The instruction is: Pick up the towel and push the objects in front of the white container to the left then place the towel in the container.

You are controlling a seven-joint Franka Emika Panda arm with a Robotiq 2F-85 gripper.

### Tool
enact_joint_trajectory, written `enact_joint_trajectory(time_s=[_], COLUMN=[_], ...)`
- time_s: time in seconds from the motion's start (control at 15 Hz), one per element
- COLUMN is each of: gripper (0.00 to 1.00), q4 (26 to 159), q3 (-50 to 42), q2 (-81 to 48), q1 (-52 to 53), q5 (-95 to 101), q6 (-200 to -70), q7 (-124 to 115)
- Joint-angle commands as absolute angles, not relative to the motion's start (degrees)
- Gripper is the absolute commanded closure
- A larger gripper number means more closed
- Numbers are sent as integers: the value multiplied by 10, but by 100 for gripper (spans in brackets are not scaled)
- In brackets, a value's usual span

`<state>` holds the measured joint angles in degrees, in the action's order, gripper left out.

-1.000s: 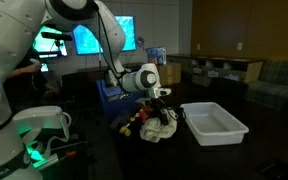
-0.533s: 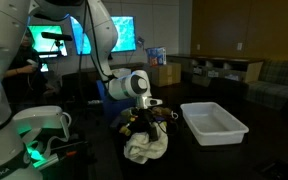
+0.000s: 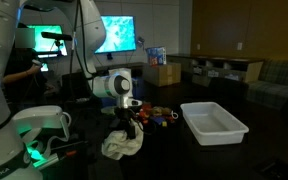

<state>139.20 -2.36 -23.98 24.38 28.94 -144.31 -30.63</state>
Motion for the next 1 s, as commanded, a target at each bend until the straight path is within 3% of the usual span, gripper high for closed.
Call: enact_joint_trajectory(time_s=[0.0,0.4,0.93], gripper=[99,99,99], q4=[1413,1380,1288], q3=[46,108,116], q2=[-219,-252,-333], q1=[218,216,231], q5=[239,185,167], q6=[-1468,-1470,-1469], q7=[-211,-101,-73])
